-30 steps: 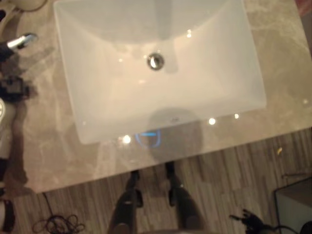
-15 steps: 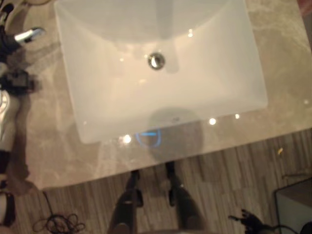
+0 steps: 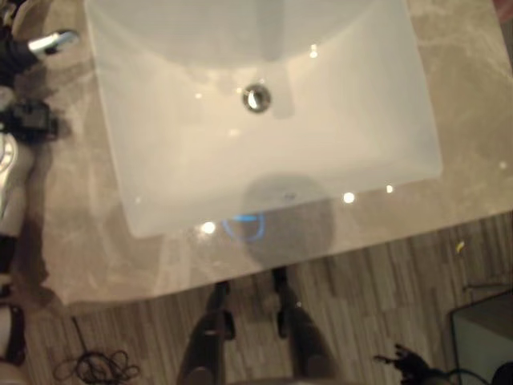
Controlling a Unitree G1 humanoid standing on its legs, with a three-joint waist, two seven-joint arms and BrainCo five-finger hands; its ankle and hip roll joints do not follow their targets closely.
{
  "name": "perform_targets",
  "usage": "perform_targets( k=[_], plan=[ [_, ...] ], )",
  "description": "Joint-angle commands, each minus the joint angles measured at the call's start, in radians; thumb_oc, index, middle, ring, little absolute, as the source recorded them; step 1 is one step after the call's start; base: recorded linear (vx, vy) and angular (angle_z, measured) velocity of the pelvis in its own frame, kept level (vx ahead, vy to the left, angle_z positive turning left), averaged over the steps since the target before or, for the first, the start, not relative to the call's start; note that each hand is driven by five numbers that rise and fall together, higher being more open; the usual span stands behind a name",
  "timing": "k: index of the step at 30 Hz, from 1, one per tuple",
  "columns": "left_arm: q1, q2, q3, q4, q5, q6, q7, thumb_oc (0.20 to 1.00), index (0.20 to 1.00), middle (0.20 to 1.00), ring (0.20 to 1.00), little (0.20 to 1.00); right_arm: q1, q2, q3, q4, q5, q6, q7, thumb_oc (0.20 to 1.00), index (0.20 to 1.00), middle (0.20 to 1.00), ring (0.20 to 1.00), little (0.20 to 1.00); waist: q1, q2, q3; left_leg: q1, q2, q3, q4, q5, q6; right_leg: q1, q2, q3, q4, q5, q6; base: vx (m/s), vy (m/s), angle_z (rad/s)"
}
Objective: Put brush and paste in cup on sink, flatten towel.
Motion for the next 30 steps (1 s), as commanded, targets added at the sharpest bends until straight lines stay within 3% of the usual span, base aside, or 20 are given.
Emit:
perform_targets(
  k=[1,6,14,20,24,30],
  plan=[
    [0.012,-0.05,-0.084,0.072,-0.005,-0.01,-0.015,1.0,1.0,1.0,1.0,1.0,-0.004,-0.066,0.019,0.001,0.024,0.009,-0.012,1.0,1.0,1.0,1.0,1.0,-0.052,0.015,0.013,0.03,-0.008,-0.123,0.012,-0.078,0.024,0.042,0.012,-0.023,-0.002,-0.027,0.0,0.0,0.0,0.0],
    [-0.022,-0.052,-0.109,0.088,0.001,-0.009,-0.011,1.0,1.0,1.0,1.0,1.0,-0.012,-0.064,0.031,-0.001,0.026,0.009,-0.013,1.0,1.0,1.0,1.0,1.0,-0.053,0.014,0.014,0.027,-0.007,-0.122,0.012,-0.077,0.023,0.037,0.014,-0.016,-0.002,-0.025,-0.001,0.0,0.0,0.0],
    [0.032,-0.058,-0.059,0.085,0.02,-0.005,-0.001,1.0,1.0,1.0,1.0,1.0,-0.015,-0.061,0.029,0.002,0.029,0.011,-0.013,1.0,1.0,1.0,1.0,1.0,-0.044,0.021,0.004,0.037,-0.005,-0.124,0.012,-0.073,0.022,0.047,0.016,-0.017,-0.002,-0.03,-0.011,-0.02,-0.021,-0.03],
    [0.281,-0.118,0.119,0.082,0.044,-0.002,0.007,1.0,1.0,1.0,1.0,1.0,0.0,-0.039,0.005,0.007,0.021,0.014,-0.011,1.0,1.0,1.0,1.0,1.0,-0.021,0.038,-0.004,0.103,-0.004,-0.124,0.012,-0.092,0.019,0.114,0.018,-0.007,-0.002,-0.047,-0.027,-0.02,-0.081,-0.04],
    [0.491,-0.203,0.257,0.067,0.05,0.007,-0.012,1.0,1.0,1.0,1.0,1.0,0.023,-0.034,-0.04,0.017,-0.011,0.017,-0.006,1.0,1.0,1.0,1.0,1.0,-0.005,0.054,-0.031,0.169,-0.002,-0.12,0.012,-0.105,0.014,0.179,0.022,-0.016,-0.002,-0.078,-0.04,-0.03,-0.096,-0.1],
    [0.625,-0.289,0.334,0.062,0.056,0.01,-0.03,1.0,1.0,1.0,1.0,1.0,0.024,-0.056,-0.08,0.049,-0.057,0.028,-0.005,1.0,1.0,1.0,1.0,1.0,0.005,0.067,-0.066,0.247,0.003,-0.115,0.012,-0.113,0.012,0.255,0.025,-0.026,-0.002,-0.102,-0.046,-0.08,-0.081,-0.01]
  ],
)
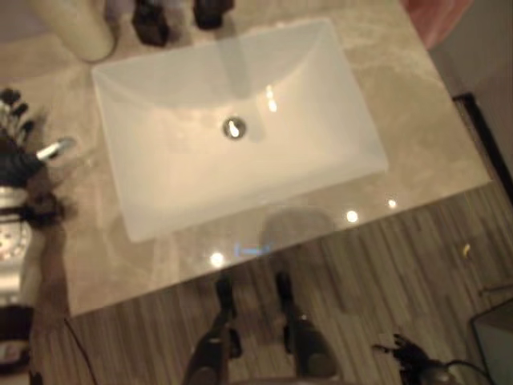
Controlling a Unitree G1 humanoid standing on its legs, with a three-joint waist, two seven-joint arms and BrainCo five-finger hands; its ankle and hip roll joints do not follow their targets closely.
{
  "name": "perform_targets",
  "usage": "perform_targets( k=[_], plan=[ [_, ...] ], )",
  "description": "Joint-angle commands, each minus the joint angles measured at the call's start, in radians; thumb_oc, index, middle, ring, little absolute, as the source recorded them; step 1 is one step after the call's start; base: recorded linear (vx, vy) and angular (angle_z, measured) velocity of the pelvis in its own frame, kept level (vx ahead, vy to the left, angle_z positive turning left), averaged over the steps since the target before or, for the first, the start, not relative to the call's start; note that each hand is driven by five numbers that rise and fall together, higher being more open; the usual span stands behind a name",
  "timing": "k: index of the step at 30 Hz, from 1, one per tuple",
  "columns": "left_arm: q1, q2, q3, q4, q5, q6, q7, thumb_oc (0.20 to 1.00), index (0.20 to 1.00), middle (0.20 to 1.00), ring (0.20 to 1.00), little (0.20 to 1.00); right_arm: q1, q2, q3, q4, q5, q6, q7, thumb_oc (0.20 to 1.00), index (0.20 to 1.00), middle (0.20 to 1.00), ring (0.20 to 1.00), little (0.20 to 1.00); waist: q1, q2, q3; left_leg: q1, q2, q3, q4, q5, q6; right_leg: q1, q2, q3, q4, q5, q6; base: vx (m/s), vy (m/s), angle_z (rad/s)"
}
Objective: Put brush and paste in cup on sink, flatten towel.
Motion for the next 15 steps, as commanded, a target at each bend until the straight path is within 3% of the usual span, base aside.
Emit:
perform_targets(
  k=[1,8,15],
  plan=[
    [0.075,-0.031,0.041,0.065,0.023,0.011,-0.01,1.0,1.0,1.0,1.0,1.0,0.051,-0.05,-0.002,0.053,-0.039,0.018,-0.007,1.0,1.0,1.0,1.0,1.0,0.015,-0.015,-0.068,0.03,-0.017,-0.114,0.013,-0.096,0.036,0.058,0.007,-0.032,0.005,-0.089,-0.026,-0.04,-0.051,-0.02],
    [0.17,-0.095,0.092,0.074,0.05,0.019,-0.015,1.0,1.0,1.0,1.0,1.0,0.047,-0.055,-0.016,0.081,-0.075,0.024,-0.006,1.0,1.0,1.0,1.0,1.0,0.029,-0.002,-0.111,0.097,-0.008,-0.124,0.013,-0.098,0.03,0.134,0.009,-0.055,0.005,-0.113,-0.038,-0.06,-0.083,0.05],
    [0.304,-0.205,0.166,0.197,0.042,0.039,-0.011,1.0,1.0,1.0,1.0,1.0,0.075,-0.042,-0.049,0.094,-0.08,0.023,-0.005,1.0,1.0,1.0,1.0,1.0,0.049,0.007,-0.151,0.162,0.001,-0.147,0.013,-0.096,0.024,0.222,0.014,-0.093,0.005,-0.143,-0.053,-0.02,-0.092,0.16]
  ],
)
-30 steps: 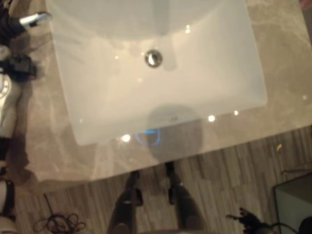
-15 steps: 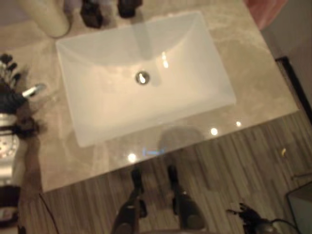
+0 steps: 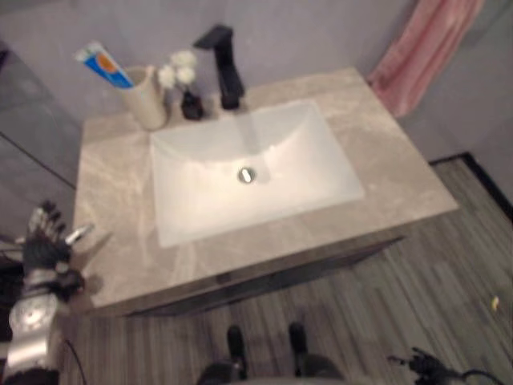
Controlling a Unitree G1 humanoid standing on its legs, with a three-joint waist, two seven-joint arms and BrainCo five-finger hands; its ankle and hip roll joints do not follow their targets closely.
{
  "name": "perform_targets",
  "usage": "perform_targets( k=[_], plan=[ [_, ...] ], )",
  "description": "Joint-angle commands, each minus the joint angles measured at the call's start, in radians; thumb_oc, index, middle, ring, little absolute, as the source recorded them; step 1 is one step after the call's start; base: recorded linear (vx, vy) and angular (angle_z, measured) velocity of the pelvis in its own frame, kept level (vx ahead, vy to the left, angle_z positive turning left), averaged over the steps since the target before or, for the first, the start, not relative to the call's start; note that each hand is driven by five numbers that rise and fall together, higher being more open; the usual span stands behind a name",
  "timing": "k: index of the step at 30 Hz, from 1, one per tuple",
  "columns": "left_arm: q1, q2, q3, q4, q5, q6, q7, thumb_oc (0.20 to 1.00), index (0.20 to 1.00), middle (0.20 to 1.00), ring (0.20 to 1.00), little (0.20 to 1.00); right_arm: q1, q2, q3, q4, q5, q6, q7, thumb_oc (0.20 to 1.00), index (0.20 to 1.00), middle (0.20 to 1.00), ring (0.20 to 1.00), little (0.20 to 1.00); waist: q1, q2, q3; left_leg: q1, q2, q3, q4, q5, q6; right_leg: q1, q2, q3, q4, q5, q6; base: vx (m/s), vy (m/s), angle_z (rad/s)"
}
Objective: Put brush and paste in cup on sink, flatten towel.
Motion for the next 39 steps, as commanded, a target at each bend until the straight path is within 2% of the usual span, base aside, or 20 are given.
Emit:
perform_targets(
  k=[1,8,12,13,14,15,17,20,21,22,23,28,29,31,32,33,34,35,38,39],
  plan=[
    [0.035,0.006,0.107,0.063,0.006,-0.028,0.014,1.0,1.0,1.0,1.0,1.0,0.03,-0.012,-0.019,0.056,-0.001,-0.001,-0.012,1.0,1.0,1.0,1.0,1.0,0.018,-0.039,-0.012,0.017,-0.021,-0.095,0.014,-0.072,0.04,0.055,-0.002,-0.043,0.006,-0.098,-0.026,-0.02,-0.106,0.24],
    [0.059,-0.05,0.13,0.29,-0.039,-0.018,0.025,1.0,1.0,1.0,1.0,1.0,0.044,0.001,-0.032,0.077,0.003,-0.001,-0.017,1.0,1.0,1.0,1.0,1.0,0.029,-0.038,-0.033,0.057,-0.014,-0.106,0.014,-0.07,0.037,0.1,0.003,-0.055,0.006,-0.118,-0.036,0.0,-0.082,0.1],
    [0.056,-0.079,0.101,0.479,-0.045,0.016,0.021,1.0,1.0,1.0,1.0,1.0,0.061,0.01,-0.041,0.085,0.006,0.001,-0.03,1.0,1.0,1.0,1.0,1.0,0.018,-0.04,-0.041,0.083,-0.003,-0.115,0.014,-0.069,0.033,0.113,0.022,-0.06,0.057,-0.152,-0.052,0.0,-0.089,0.08],
    [0.055,-0.079,0.1,0.481,-0.046,0.015,0.02,1.0,1.0,1.0,1.0,1.0,0.061,0.01,-0.041,0.085,0.006,0.001,-0.03,1.0,1.0,1.0,1.0,1.0,0.017,-0.04,-0.04,0.084,-0.002,-0.116,0.014,-0.069,0.033,0.113,0.022,-0.06,0.058,-0.153,-0.052,-0.02,-0.133,0.0],
    [0.046,-0.105,0.064,0.578,-0.046,0.04,0.009,1.0,1.0,1.0,1.0,1.0,0.064,0.015,-0.04,0.094,0.006,0.001,-0.033,1.0,1.0,1.0,1.0,1.0,0.005,-0.037,-0.044,0.089,0.003,-0.119,0.014,-0.065,0.031,0.114,0.03,-0.06,0.07,-0.162,-0.057,-0.01,-0.074,0.02],
    [0.046,-0.105,0.064,0.578,-0.046,0.04,0.009,1.0,1.0,1.0,1.0,1.0,0.064,0.015,-0.04,0.094,0.006,0.001,-0.033,1.0,1.0,1.0,1.0,1.0,0.005,-0.037,-0.044,0.089,0.003,-0.119,0.014,-0.065,0.031,0.114,0.03,-0.06,0.07,-0.162,-0.057,-0.02,-0.133,0.02],
    [0.02,-0.154,0.0,0.756,-0.007,0.089,-0.025,1.0,1.0,1.0,1.0,1.0,0.052,0.017,-0.03,0.098,0.001,0.001,-0.039,1.0,1.0,1.0,1.0,1.0,-0.016,-0.033,-0.052,0.098,0.013,-0.107,0.014,-0.064,0.029,0.108,0.042,-0.045,0.088,-0.171,-0.066,-0.01,-0.089,-0.01],
    [0.005,-0.189,-0.026,0.827,0.003,0.112,-0.05,1.0,1.0,1.0,1.0,1.0,0.046,0.026,-0.019,0.103,-0.005,0.002,-0.039,1.0,1.0,1.0,1.0,1.0,-0.024,-0.034,-0.056,0.108,0.018,-0.097,0.014,-0.067,0.028,0.106,0.05,-0.032,0.098,-0.178,-0.069,0.0,-0.092,-0.07],
    [-0.003,-0.223,-0.07,0.909,0.092,0.143,-0.058,1.0,1.0,1.0,1.0,1.0,0.04,0.037,0.002,0.107,-0.019,0.003,-0.038,1.0,1.0,1.0,1.0,1.0,-0.034,-0.036,-0.057,0.123,0.024,-0.082,0.014,-0.068,0.028,0.104,0.058,-0.016,0.114,-0.186,-0.077,0.01,-0.07,-0.11],
    [-0.003,-0.223,-0.07,0.91,0.092,0.143,-0.059,1.0,1.0,1.0,1.0,1.0,0.04,0.037,0.001,0.107,-0.019,0.003,-0.038,1.0,1.0,1.0,1.0,1.0,-0.033,-0.036,-0.056,0.124,0.025,-0.081,0.014,-0.068,0.028,0.104,0.059,-0.014,0.115,-0.186,-0.077,0.02,-0.14,-0.26],
    [-0.014,-0.254,-0.114,0.961,0.173,0.167,-0.072,1.0,1.0,1.0,1.0,1.0,0.034,0.041,0.021,0.103,-0.031,0.004,-0.037,1.0,1.0,1.0,1.0,1.0,-0.04,-0.041,-0.056,0.138,0.028,-0.069,0.014,-0.066,0.029,0.105,0.065,0.002,0.126,-0.19,-0.083,0.02,-0.113,-0.28],
    [-0.036,-0.304,-0.193,0.969,0.268,0.183,-0.082,1.0,1.0,1.0,1.0,1.0,0.041,0.054,0.049,0.106,-0.049,0.006,-0.036,1.0,1.0,1.0,1.0,1.0,-0.054,-0.052,-0.059,0.149,0.036,-0.052,0.027,-0.068,0.026,0.108,0.076,0.015,0.144,-0.2,-0.095,0.01,-0.122,-0.24],
    [-0.055,-0.32,-0.254,0.953,0.335,0.19,-0.084,1.0,1.0,1.0,1.0,1.0,0.037,0.059,0.064,0.112,-0.055,0.009,-0.037,1.0,1.0,1.0,1.0,1.0,-0.063,-0.057,-0.061,0.155,0.04,-0.051,0.029,-0.072,0.026,0.105,0.084,0.023,0.16,-0.21,-0.1,0.0,-0.127,-0.04],
    [-0.068,-0.317,-0.312,0.929,0.399,0.186,-0.083,1.0,1.0,1.0,1.0,1.0,0.037,0.061,0.074,0.108,-0.058,0.007,-0.039,1.0,1.0,1.0,1.0,1.0,-0.072,-0.06,-0.062,0.151,0.046,-0.043,0.039,-0.069,0.02,0.105,0.09,0.024,0.162,-0.211,-0.106,-0.01,-0.156,-0.06],
    [-0.078,-0.314,-0.335,0.919,0.425,0.189,-0.076,1.0,1.0,1.0,1.0,1.0,0.035,0.06,0.079,0.107,-0.061,0.006,-0.04,1.0,1.0,1.0,1.0,1.0,-0.076,-0.063,-0.06,0.145,0.048,-0.042,0.044,-0.063,0.015,0.105,0.094,0.021,0.158,-0.211,-0.11,-0.07,-0.238,-0.14],
    [-0.102,-0.294,-0.375,0.888,0.448,0.187,-0.074,1.0,1.0,1.0,1.0,1.0,0.035,0.06,0.084,0.106,-0.059,0.005,-0.049,1.0,1.0,1.0,1.0,1.0,-0.089,-0.067,-0.057,0.134,0.061,-0.039,0.024,-0.018,-0.004,0.106,0.105,0.0,0.15,-0.21,-0.122,-0.09,-0.244,-0.05],
    [-0.113,-0.287,-0.386,0.887,0.462,0.187,-0.068,1.0,1.0,1.0,1.0,1.0,0.035,0.059,0.085,0.105,-0.059,0.004,-0.052,1.0,1.0,1.0,1.0,1.0,-0.094,-0.069,-0.055,0.126,0.066,-0.037,0.014,0.001,-0.013,0.106,0.108,-0.009,0.145,-0.208,-0.125,-0.11,-0.237,0.29],
    [-0.124,-0.283,-0.4,0.88,0.472,0.187,-0.066,1.0,1.0,1.0,1.0,1.0,0.031,0.058,0.088,0.103,-0.056,0.002,-0.055,1.0,1.0,1.0,1.0,1.0,-0.1,-0.071,-0.054,0.114,0.07,-0.04,0.014,0.004,-0.017,0.106,0.11,-0.014,0.133,-0.204,-0.127,-0.06,-0.131,0.45],
    [-0.13,-0.288,-0.435,0.867,0.506,0.181,-0.061,1.0,1.0,1.0,1.0,1.0,0.006,0.045,0.091,0.095,-0.048,-0.003,-0.068,1.0,1.0,1.0,1.0,1.0,-0.098,-0.07,-0.059,0.111,0.073,-0.076,0.027,-0.014,-0.01,0.115,0.112,0.011,0.092,-0.184,-0.123,-0.03,-0.027,0.23],
    [-0.139,-0.293,-0.449,0.86,0.509,0.174,-0.06,1.0,1.0,1.0,1.0,1.0,-0.009,0.036,0.097,0.096,-0.044,-0.004,-0.071,1.0,1.0,1.0,1.0,1.0,-0.088,-0.07,-0.048,0.084,0.056,-0.132,0.087,-0.039,0.001,0.115,0.106,0.025,0.079,-0.172,-0.116,-0.1,0.104,-0.12]
  ],
)
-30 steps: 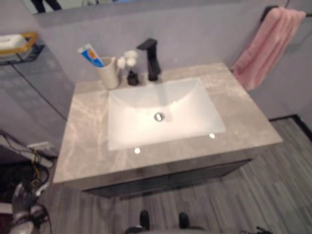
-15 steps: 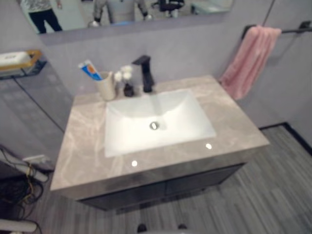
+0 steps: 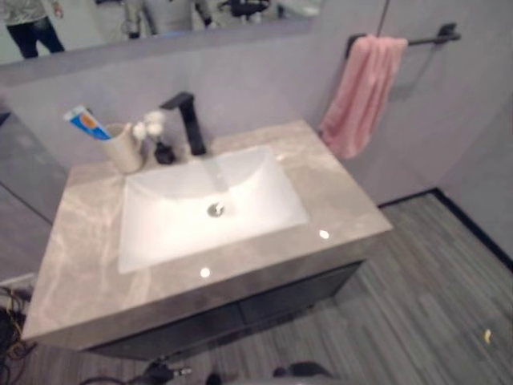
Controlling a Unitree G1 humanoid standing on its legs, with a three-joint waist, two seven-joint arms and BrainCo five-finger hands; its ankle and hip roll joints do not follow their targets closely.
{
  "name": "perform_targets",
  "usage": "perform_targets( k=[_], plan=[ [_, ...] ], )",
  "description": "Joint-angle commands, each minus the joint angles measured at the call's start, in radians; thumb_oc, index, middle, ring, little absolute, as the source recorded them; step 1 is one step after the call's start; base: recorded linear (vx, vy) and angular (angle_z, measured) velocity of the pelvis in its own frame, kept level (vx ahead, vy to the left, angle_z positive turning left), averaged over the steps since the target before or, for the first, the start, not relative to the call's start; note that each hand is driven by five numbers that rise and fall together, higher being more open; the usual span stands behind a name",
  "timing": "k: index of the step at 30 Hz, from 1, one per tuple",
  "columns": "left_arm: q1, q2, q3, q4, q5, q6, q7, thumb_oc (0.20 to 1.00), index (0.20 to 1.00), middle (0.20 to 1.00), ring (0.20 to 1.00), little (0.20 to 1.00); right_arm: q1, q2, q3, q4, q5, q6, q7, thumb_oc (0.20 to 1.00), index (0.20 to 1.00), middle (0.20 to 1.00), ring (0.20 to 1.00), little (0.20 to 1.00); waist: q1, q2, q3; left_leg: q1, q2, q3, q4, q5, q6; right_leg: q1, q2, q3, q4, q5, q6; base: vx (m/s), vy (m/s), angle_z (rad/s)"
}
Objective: Put brush and paste in cup on sink, flatten towel.
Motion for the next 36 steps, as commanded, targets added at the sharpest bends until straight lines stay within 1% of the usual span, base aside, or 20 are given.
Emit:
perform_targets(
  k=[1,4,8,10,11,12,13,15,17,19,20,21,23,24,27,28,29,31,32,36],
  plan=[
    [-0.001,0.023,-0.007,0.015,0.047,-0.015,0.025,1.0,1.0,1.0,1.0,1.0,-0.056,-0.022,0.024,0.008,0.002,-0.02,-0.029,1.0,1.0,1.0,1.0,1.0,-0.006,-0.031,0.011,-0.021,-0.068,-0.128,0.053,-0.092,0.008,0.178,-0.021,0.06,-0.339,0.098,0.043,-0.1,0.159,-0.22],
    [0.001,0.013,-0.026,0.021,0.055,-0.02,0.017,1.0,1.0,1.0,1.0,1.0,-0.071,-0.025,0.027,0.007,-0.005,-0.018,-0.026,1.0,1.0,1.0,1.0,1.0,-0.002,-0.016,0.014,-0.037,-0.103,-0.159,0.11,-0.16,0.029,0.181,-0.039,0.105,-0.372,0.143,0.072,-0.04,0.25,-0.44],
    [-0.011,0.008,-0.064,0.016,0.084,-0.027,0.01,1.0,1.0,1.0,1.0,1.0,-0.069,-0.006,0.037,0.011,-0.02,-0.012,-0.019,1.0,1.0,1.0,1.0,1.0,-0.004,0.004,0.021,-0.05,-0.117,-0.089,0.162,-0.212,0.048,0.177,-0.075,0.127,-0.397,0.171,0.098,-0.03,0.3,-0.48],
    [-0.012,0.008,-0.064,0.016,0.084,-0.027,0.01,1.0,1.0,1.0,1.0,1.0,-0.069,-0.006,0.037,0.011,-0.02,-0.012,-0.019,1.0,1.0,1.0,1.0,1.0,-0.001,0.004,0.022,-0.05,-0.117,-0.086,0.165,-0.214,0.049,0.177,-0.074,0.13,-0.397,0.171,0.099,-0.03,0.199,-0.39],
    [-0.019,0.01,-0.084,0.003,0.1,-0.026,0.006,1.0,1.0,1.0,1.0,1.0,-0.068,0.001,0.032,0.014,-0.019,-0.007,-0.016,1.0,1.0,1.0,1.0,1.0,-0.002,0.012,0.032,-0.059,-0.135,-0.062,0.191,-0.246,0.066,0.157,-0.091,0.163,-0.397,0.192,0.123,-0.08,0.376,-0.46],
    [-0.02,0.013,-0.083,0.001,0.102,-0.029,0.01,1.0,1.0,1.0,1.0,1.0,-0.069,0.005,0.034,0.013,-0.02,-0.007,-0.016,1.0,1.0,1.0,1.0,1.0,0.0,0.014,0.034,-0.063,-0.139,-0.048,0.2,-0.255,0.072,0.145,-0.096,0.176,-0.397,0.202,0.13,-0.2,0.631,-0.38],
    [-0.034,0.016,-0.1,-0.006,0.113,-0.033,0.011,1.0,1.0,1.0,1.0,1.0,-0.081,0.013,0.036,0.011,-0.02,-0.002,-0.017,1.0,1.0,1.0,1.0,1.0,0.004,0.015,0.044,-0.091,-0.159,-0.027,0.232,-0.276,0.092,0.103,-0.108,0.221,-0.397,0.232,0.153,-0.18,0.488,-0.73],
    [-0.051,0.018,-0.124,-0.008,0.137,-0.037,0.007,1.0,1.0,1.0,1.0,1.0,-0.087,0.016,0.023,0.024,-0.011,0.005,-0.016,1.0,1.0,1.0,1.0,1.0,0.004,0.021,0.052,-0.106,-0.171,0.009,0.262,-0.306,0.118,0.073,-0.119,0.26,-0.395,0.254,0.173,-0.17,0.459,-1.52],
    [-0.074,0.036,-0.148,-0.024,0.166,-0.039,0.003,1.0,1.0,1.0,1.0,1.0,-0.083,0.024,0.012,0.013,-0.007,0.007,-0.012,1.0,1.0,1.0,1.0,1.0,-0.01,0.023,0.055,-0.118,-0.181,0.058,0.292,-0.336,0.149,0.043,-0.128,0.295,-0.384,0.279,0.196,-0.19,0.475,-1.07],
    [-0.091,0.038,-0.157,-0.029,0.172,-0.042,0.004,1.0,1.0,1.0,1.0,1.0,-0.081,0.032,0.003,0.021,-0.004,0.01,-0.016,1.0,1.0,1.0,1.0,1.0,-0.015,0.024,0.057,-0.126,-0.189,0.098,0.3,-0.35,0.164,0.014,-0.135,0.32,-0.387,0.312,0.225,-0.23,0.464,-0.87],
    [-0.108,0.04,-0.162,-0.031,0.176,-0.043,0.008,1.0,1.0,1.0,1.0,1.0,-0.087,0.041,-0.004,0.021,0.0,0.014,-0.019,1.0,1.0,1.0,1.0,1.0,-0.018,0.023,0.065,-0.13,-0.192,0.144,0.299,-0.36,0.176,-0.014,-0.146,0.324,-0.397,0.346,0.248,-0.19,0.321,-1.29],
    [-0.108,0.04,-0.162,-0.031,0.176,-0.043,0.008,1.0,1.0,1.0,1.0,1.0,-0.087,0.041,-0.004,0.021,0.0,0.014,-0.019,1.0,1.0,1.0,1.0,1.0,-0.014,0.022,0.063,-0.133,-0.191,0.149,0.302,-0.36,0.176,-0.018,-0.145,0.329,-0.397,0.348,0.249,-0.19,0.281,-1.3],
    [-0.123,0.036,-0.161,-0.022,0.171,-0.042,0.016,1.0,1.0,1.0,1.0,1.0,-0.096,0.058,-0.004,0.021,0.006,0.016,-0.025,1.0,1.0,1.0,1.0,1.0,-0.006,0.017,0.073,-0.14,-0.183,0.186,0.309,-0.362,0.178,-0.043,-0.149,0.284,-0.397,0.353,0.251,-0.15,0.135,-0.72],
    [-0.135,0.031,-0.168,-0.024,0.171,-0.04,0.018,1.0,1.0,1.0,1.0,1.0,-0.095,0.071,0.001,0.018,0.007,0.014,-0.029,1.0,1.0,1.0,1.0,1.0,-0.003,0.014,0.078,-0.139,-0.174,0.204,0.312,-0.363,0.178,-0.052,-0.142,0.222,-0.385,0.332,0.241,-0.14,0.118,-0.4],
    [-0.152,0.023,-0.178,-0.031,0.171,-0.034,0.014,1.0,1.0,1.0,1.0,1.0,-0.071,0.095,0.023,0.008,0.005,0.011,-0.029,1.0,1.0,1.0,1.0,1.0,-0.023,0.019,0.081,-0.097,-0.171,0.215,0.246,-0.342,0.169,-0.062,-0.102,0.113,-0.237,0.229,0.21,-0.03,0.09,-0.49],
    [-0.156,0.011,-0.196,-0.043,0.175,-0.035,0.007,1.0,1.0,1.0,1.0,1.0,-0.057,0.098,0.03,-0.004,0.009,0.005,-0.026,1.0,1.0,1.0,1.0,1.0,-0.037,0.026,0.081,-0.059,-0.177,0.233,0.183,-0.32,0.162,-0.056,-0.082,0.065,-0.158,0.177,0.195,0.03,0.11,-0.1],
    [-0.156,0.006,-0.201,-0.043,0.179,-0.035,0.005,1.0,1.0,1.0,1.0,1.0,-0.053,0.101,0.033,-0.006,0.008,0.004,-0.027,1.0,1.0,1.0,1.0,1.0,-0.036,0.027,0.077,-0.048,-0.178,0.245,0.164,-0.316,0.157,-0.051,-0.077,0.054,-0.141,0.16,0.191,0.04,0.092,-0.32],
    [-0.158,-0.007,-0.211,-0.037,0.189,-0.034,0.002,1.0,1.0,1.0,1.0,1.0,-0.052,0.101,0.032,-0.006,0.012,0.0,-0.03,1.0,1.0,1.0,1.0,1.0,-0.038,0.033,0.075,-0.012,-0.184,0.268,0.106,-0.299,0.151,-0.032,-0.073,0.019,-0.097,0.125,0.181,0.05,0.045,-0.73],
    [-0.16,-0.023,-0.226,-0.031,0.204,-0.03,0.004,1.0,1.0,1.0,1.0,1.0,-0.061,0.1,0.033,-0.018,0.017,-0.004,-0.035,1.0,1.0,1.0,1.0,1.0,-0.039,0.04,0.069,0.016,-0.183,0.282,0.065,-0.288,0.146,-0.004,-0.09,-0.062,-0.052,0.086,0.18,0.06,0.01,-0.75],
    [-0.16,-0.032,-0.244,-0.03,0.228,-0.025,0.0,1.0,1.0,1.0,1.0,1.0,-0.074,0.1,0.04,-0.024,0.027,-0.006,-0.038,1.0,1.0,1.0,1.0,1.0,-0.021,0.041,0.05,0.026,-0.186,0.324,0.016,-0.269,0.142,0.038,-0.098,-0.15,-0.061,0.062,0.182,0.03,-0.074,-0.65]
  ],
)
